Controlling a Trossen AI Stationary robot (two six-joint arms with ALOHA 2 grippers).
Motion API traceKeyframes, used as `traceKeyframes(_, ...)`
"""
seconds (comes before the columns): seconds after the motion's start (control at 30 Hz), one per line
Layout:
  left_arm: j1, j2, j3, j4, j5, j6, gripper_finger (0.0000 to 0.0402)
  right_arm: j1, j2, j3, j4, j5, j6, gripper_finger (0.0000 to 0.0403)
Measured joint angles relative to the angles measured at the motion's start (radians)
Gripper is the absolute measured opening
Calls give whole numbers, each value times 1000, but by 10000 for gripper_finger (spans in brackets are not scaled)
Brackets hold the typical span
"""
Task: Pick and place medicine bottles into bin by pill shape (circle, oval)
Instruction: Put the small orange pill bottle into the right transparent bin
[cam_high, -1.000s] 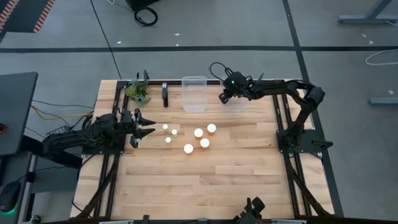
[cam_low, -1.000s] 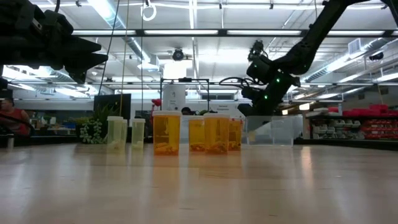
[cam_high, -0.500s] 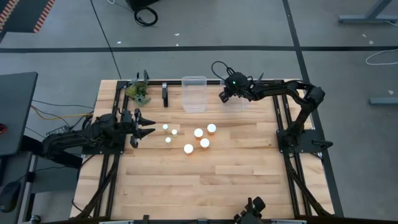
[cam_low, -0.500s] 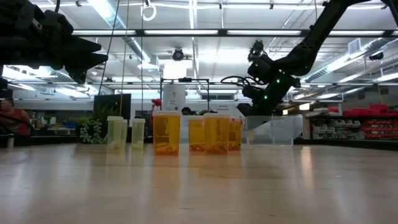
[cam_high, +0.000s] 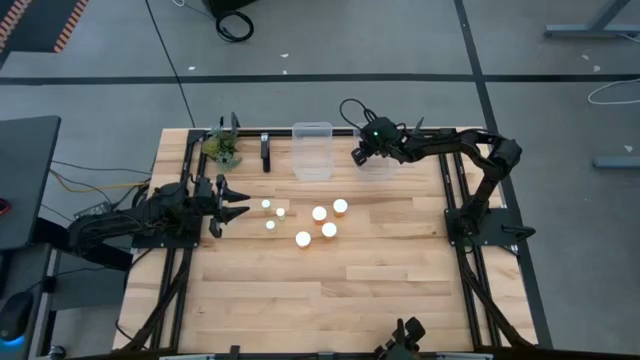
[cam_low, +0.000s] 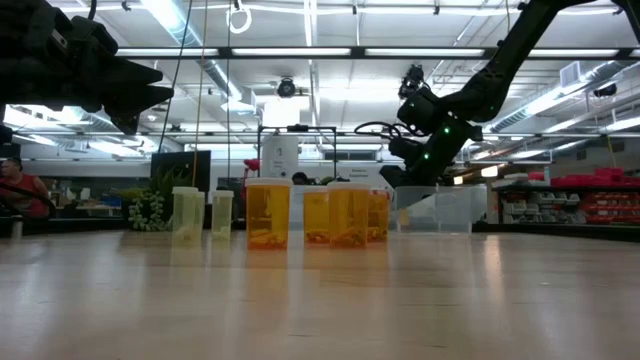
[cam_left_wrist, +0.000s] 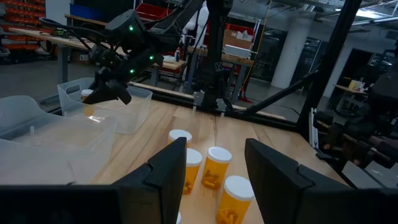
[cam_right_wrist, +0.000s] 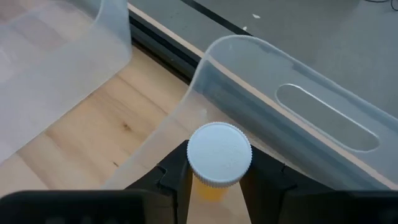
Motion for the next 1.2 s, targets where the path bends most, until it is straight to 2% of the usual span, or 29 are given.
traceKeyframes(0.4,0,0,0,0,0,0,172,1,0,0,-8,-25,-3,128)
traceKeyframes(0.77,0,0,0,0,0,0,172,1,0,0,-38,-25,-4,178)
traceKeyframes(1.2,0,0,0,0,0,0,172,1,-8,1,-44,-38,-15,180)
